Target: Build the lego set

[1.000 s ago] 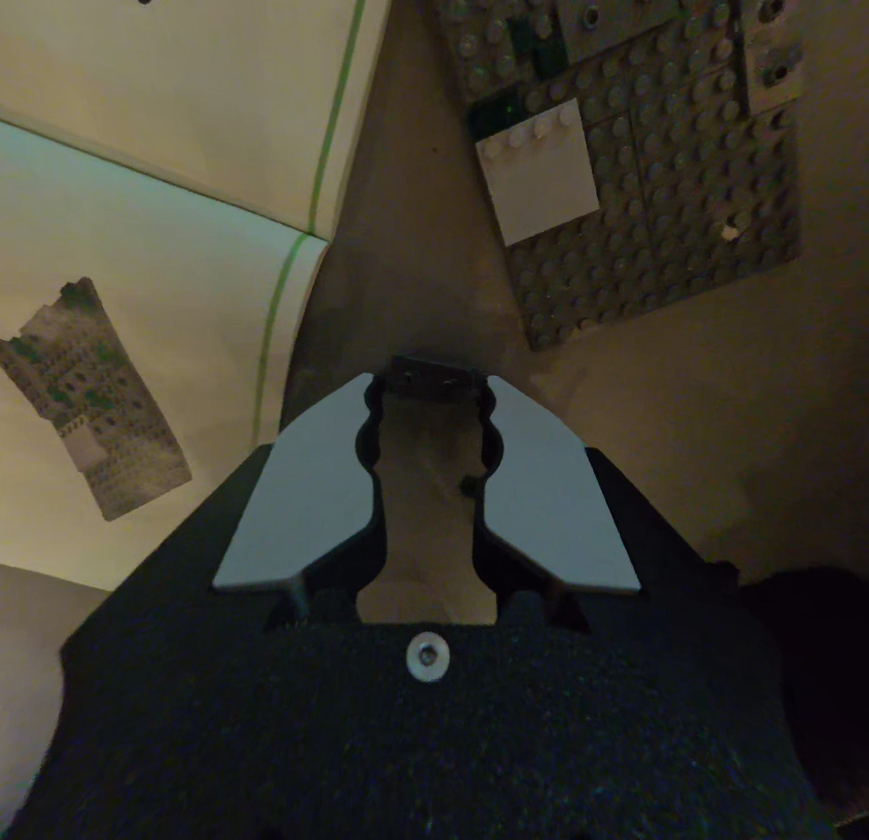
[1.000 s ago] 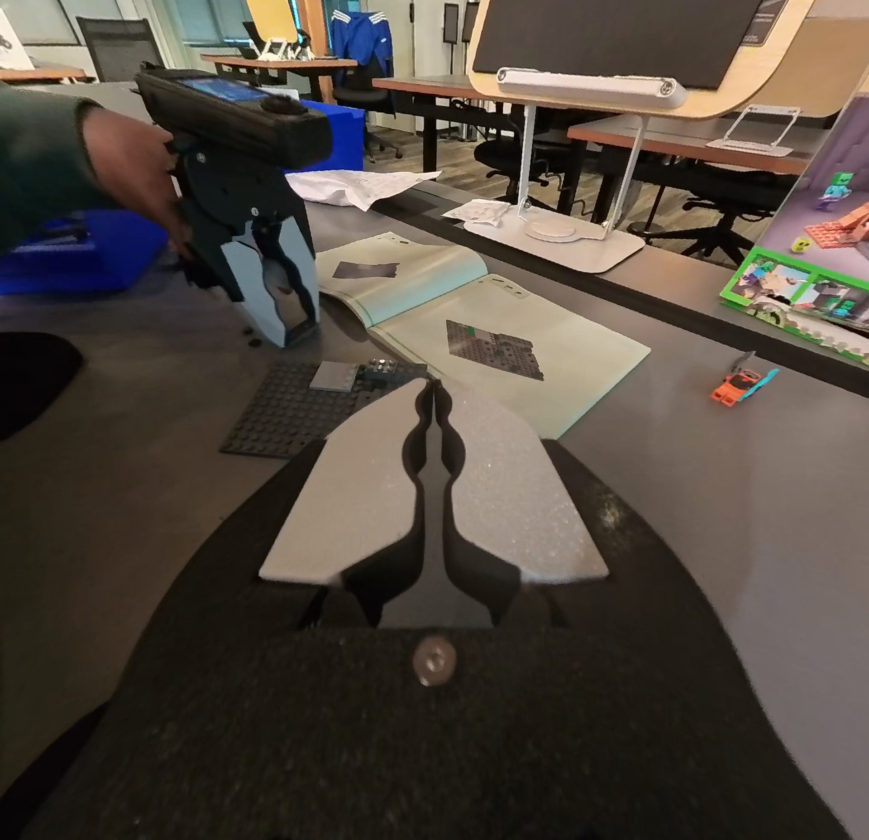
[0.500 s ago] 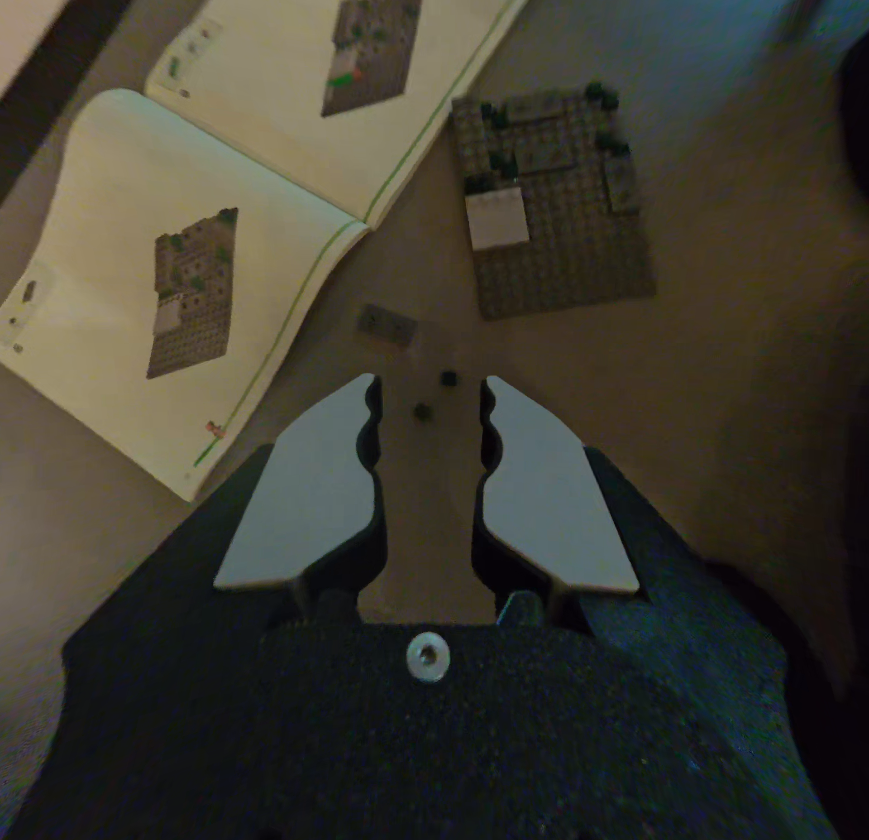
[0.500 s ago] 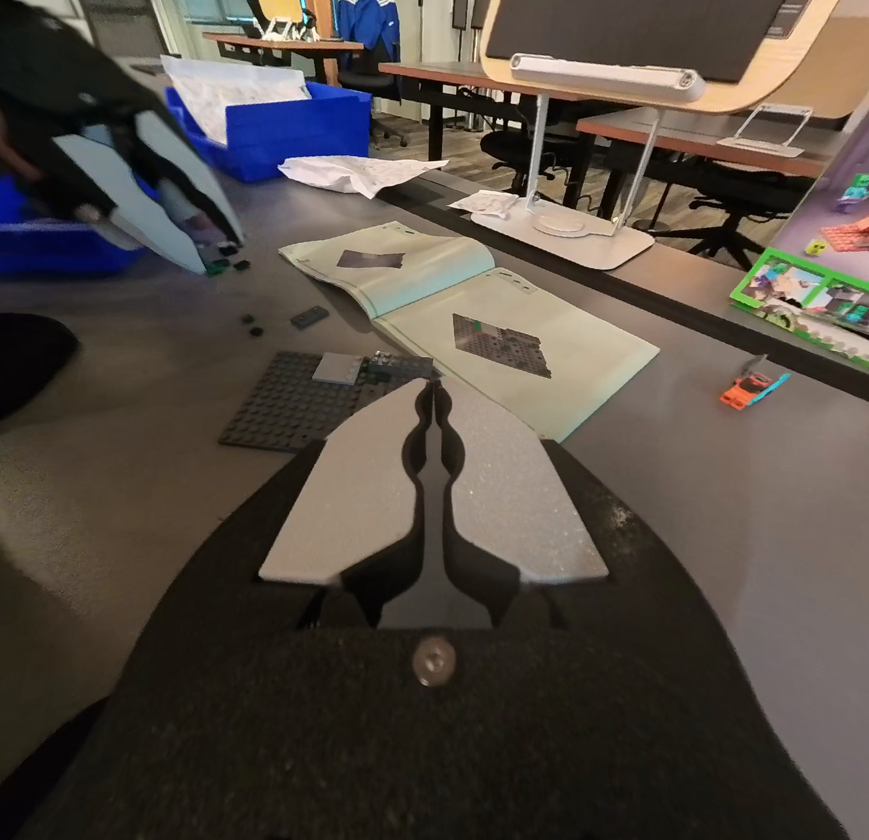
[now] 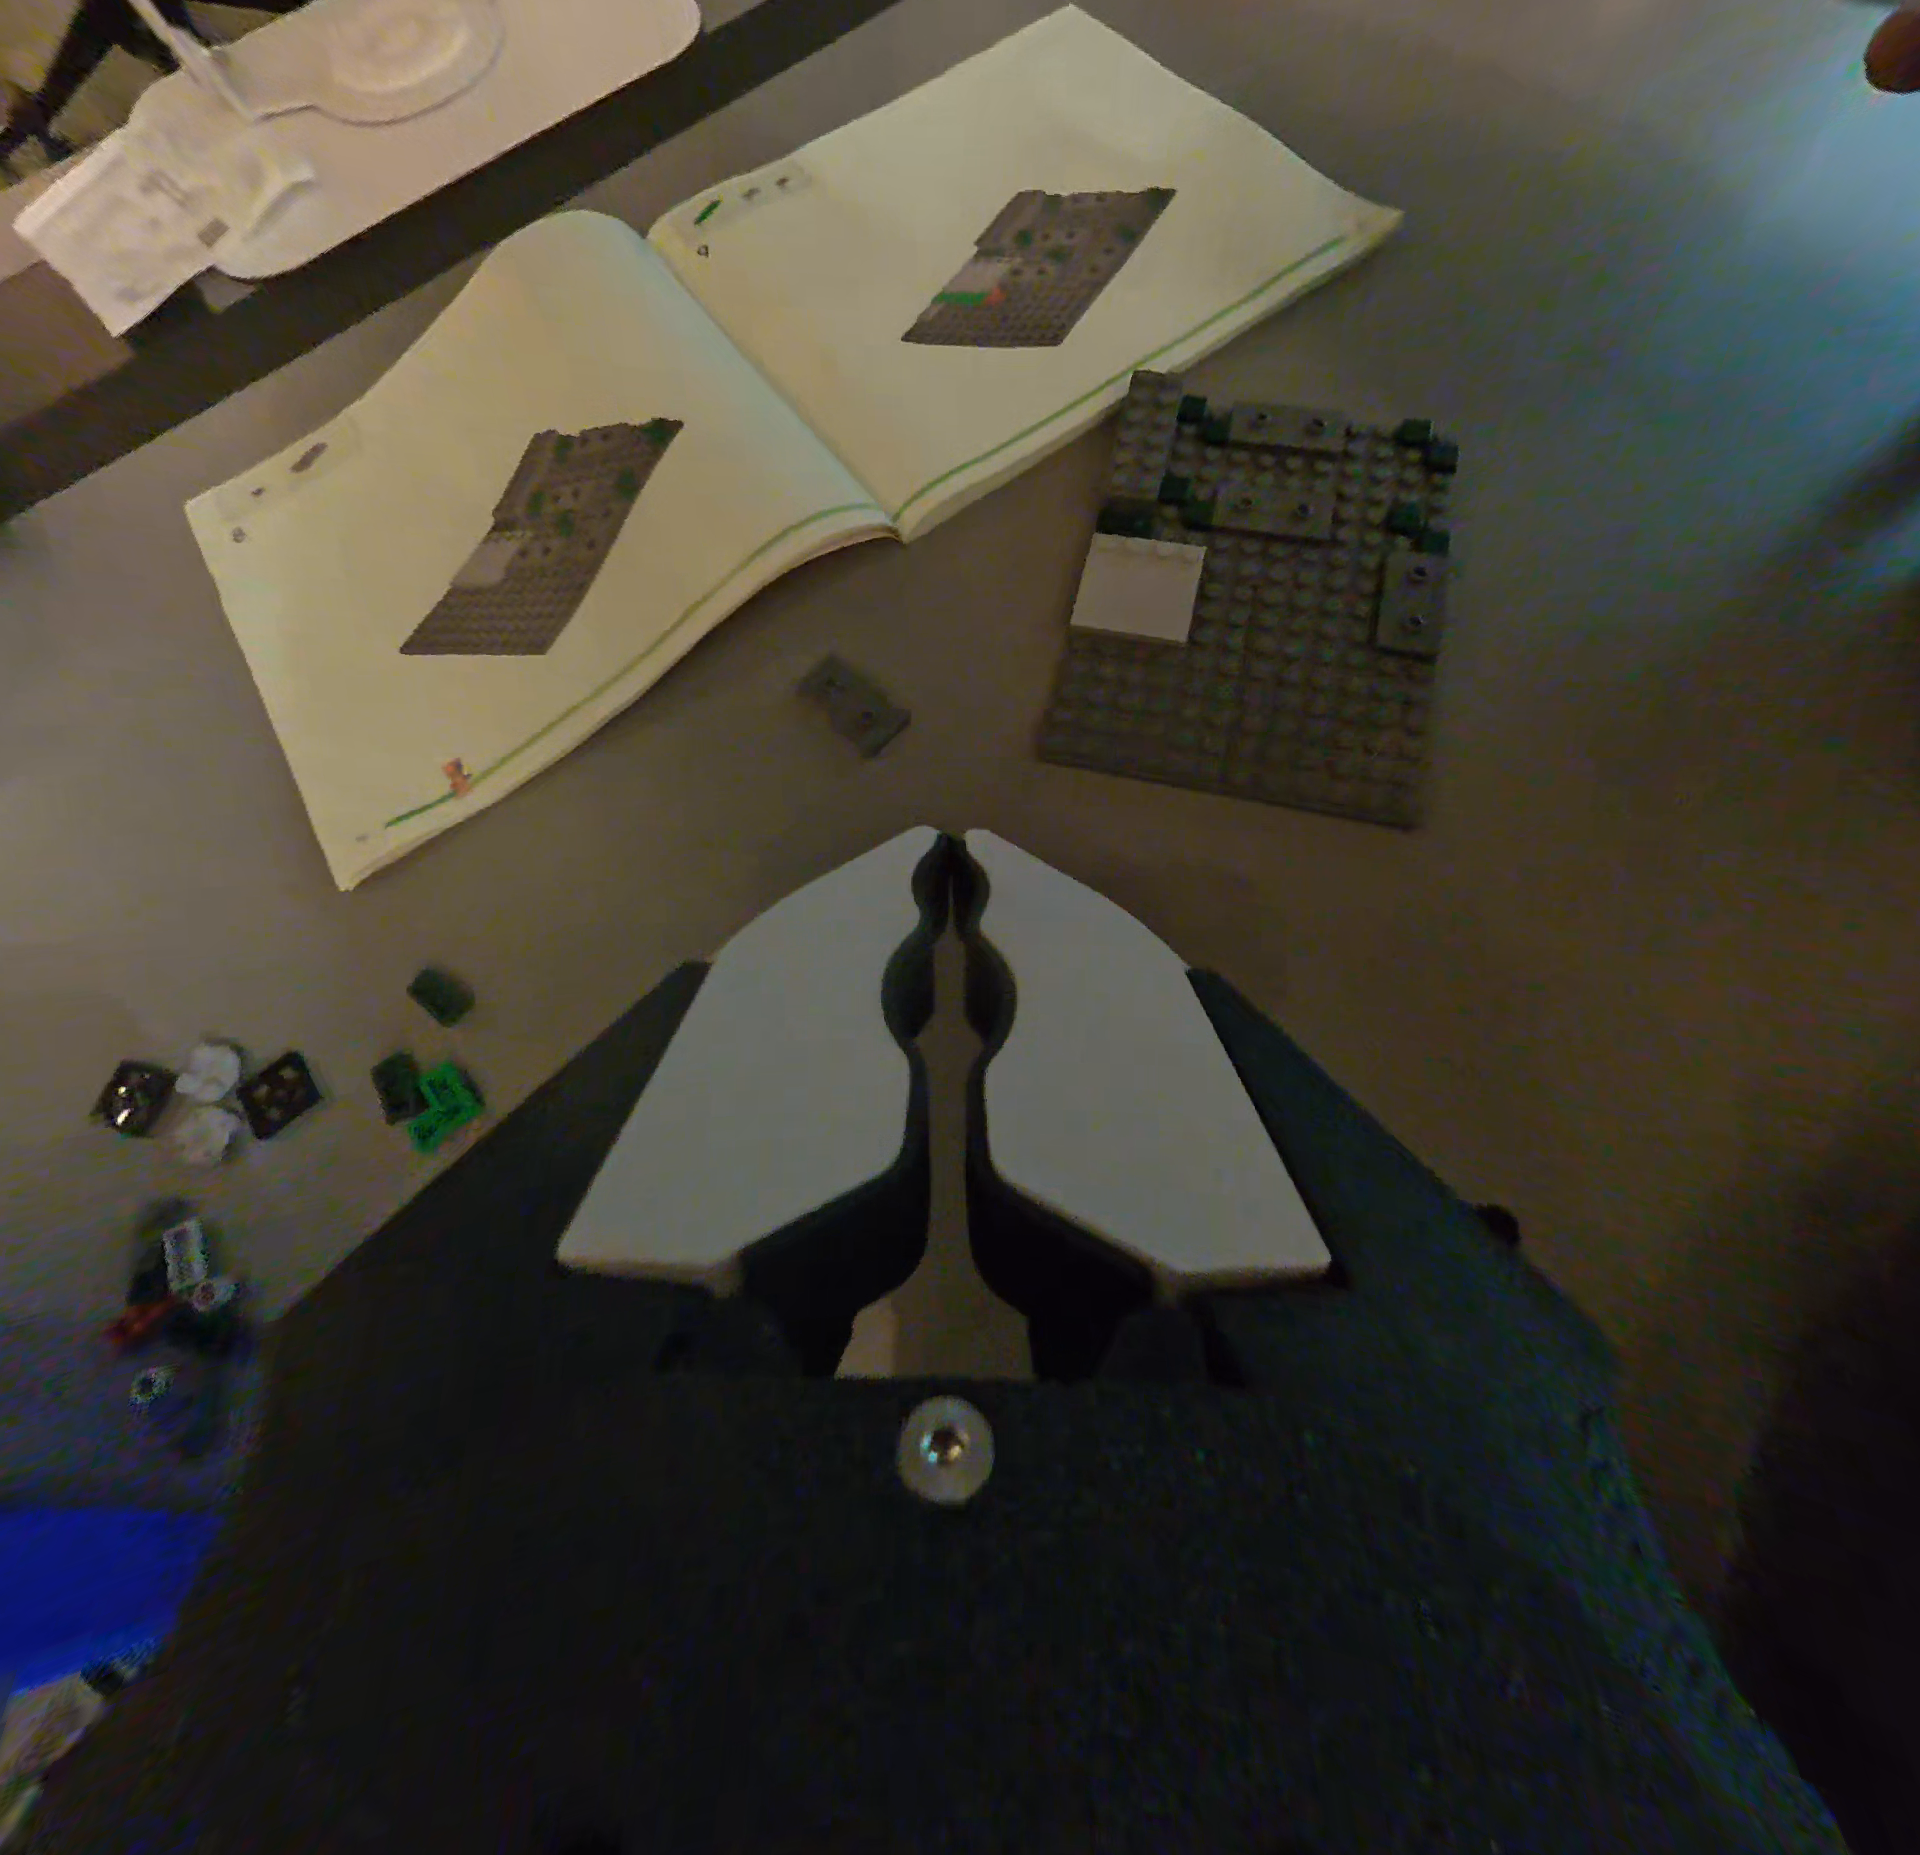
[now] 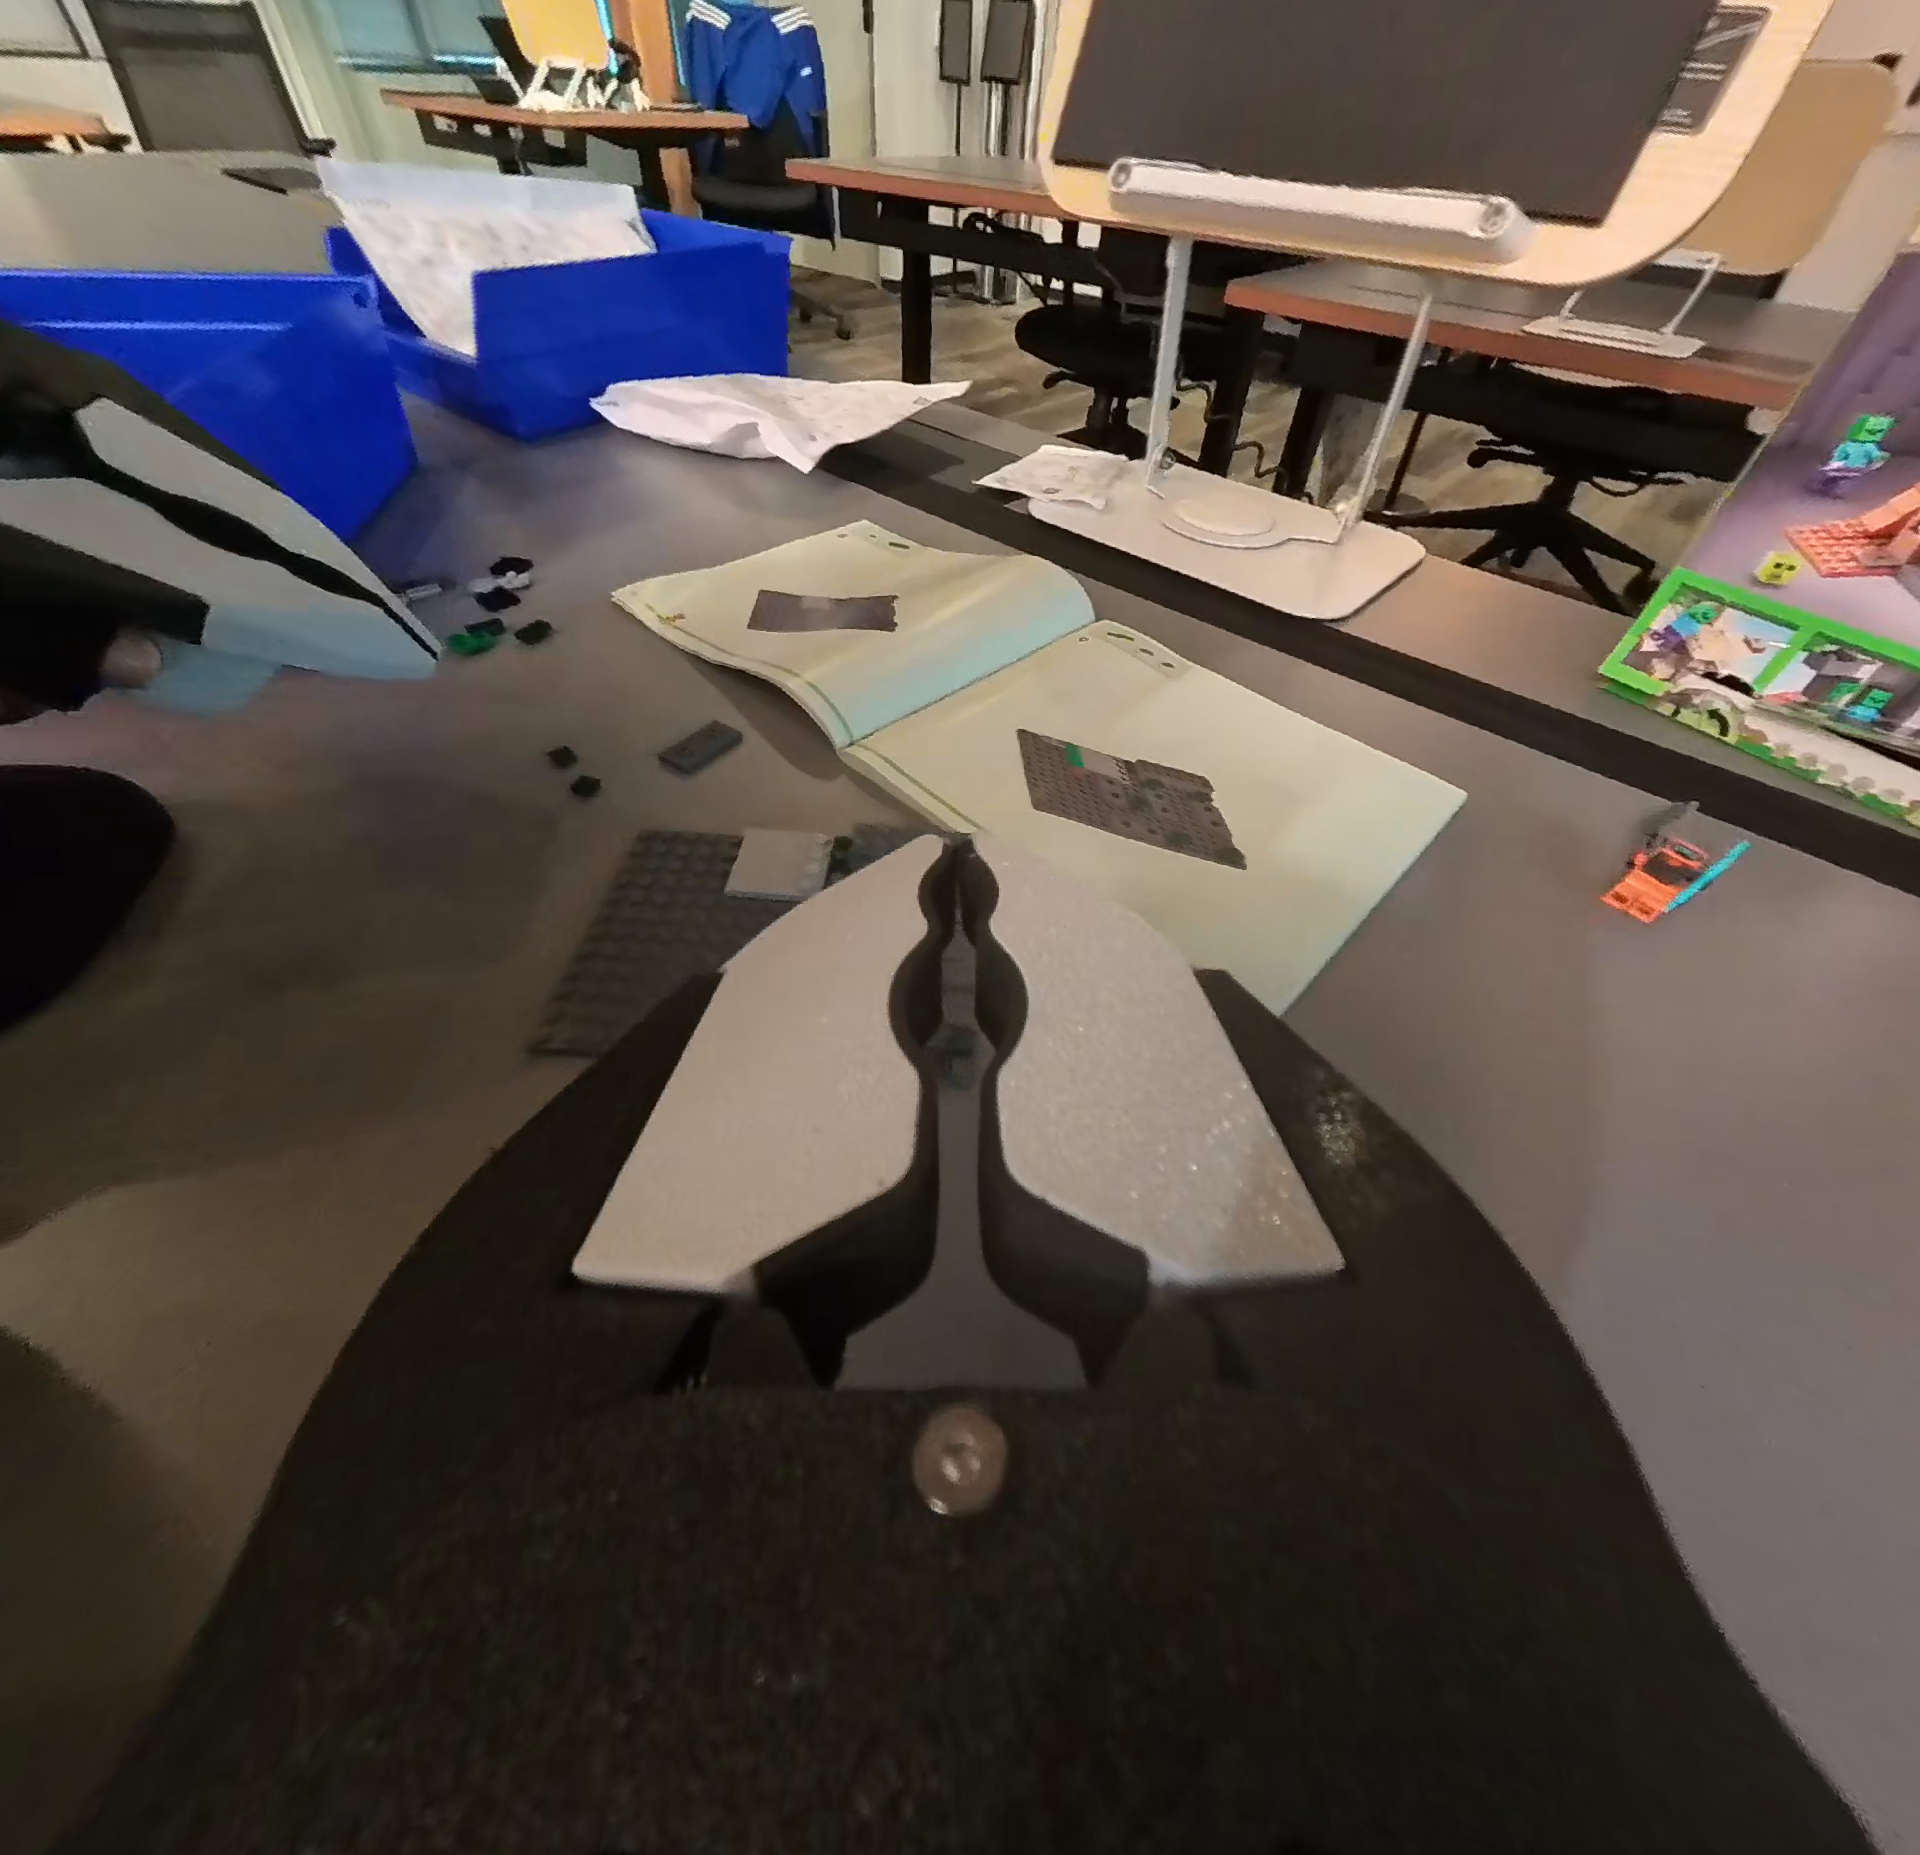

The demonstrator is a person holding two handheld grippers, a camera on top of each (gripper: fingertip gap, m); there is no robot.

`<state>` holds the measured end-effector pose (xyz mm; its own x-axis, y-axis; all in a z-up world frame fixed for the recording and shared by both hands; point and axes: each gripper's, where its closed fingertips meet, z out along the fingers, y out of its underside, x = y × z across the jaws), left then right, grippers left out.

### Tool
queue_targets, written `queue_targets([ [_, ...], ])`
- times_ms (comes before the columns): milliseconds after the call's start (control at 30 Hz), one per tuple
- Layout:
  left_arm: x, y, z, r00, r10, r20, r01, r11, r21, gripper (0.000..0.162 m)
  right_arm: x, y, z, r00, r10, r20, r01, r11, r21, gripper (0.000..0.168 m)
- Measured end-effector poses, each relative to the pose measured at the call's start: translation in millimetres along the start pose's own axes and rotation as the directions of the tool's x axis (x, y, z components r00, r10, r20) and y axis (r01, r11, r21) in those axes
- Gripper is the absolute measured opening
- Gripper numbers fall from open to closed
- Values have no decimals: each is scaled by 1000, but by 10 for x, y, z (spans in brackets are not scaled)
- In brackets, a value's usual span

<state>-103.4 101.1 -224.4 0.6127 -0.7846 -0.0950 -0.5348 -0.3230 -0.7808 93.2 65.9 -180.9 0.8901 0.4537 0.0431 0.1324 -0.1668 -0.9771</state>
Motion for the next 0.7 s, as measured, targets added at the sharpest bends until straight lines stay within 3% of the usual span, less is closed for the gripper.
queue_targets([
  [300, -34, 23, -56, 996, -59, 65, 56, 997, 46, 0, -282, -12, 18, 997, -73, -26, 73, 997, -33, 0],
  [700, 51, 195, 119, 997, -69, -21, 70, 997, 33, 0, -467, 105, 108, 999, -32, -5, 32, 995, -95, 0],
])
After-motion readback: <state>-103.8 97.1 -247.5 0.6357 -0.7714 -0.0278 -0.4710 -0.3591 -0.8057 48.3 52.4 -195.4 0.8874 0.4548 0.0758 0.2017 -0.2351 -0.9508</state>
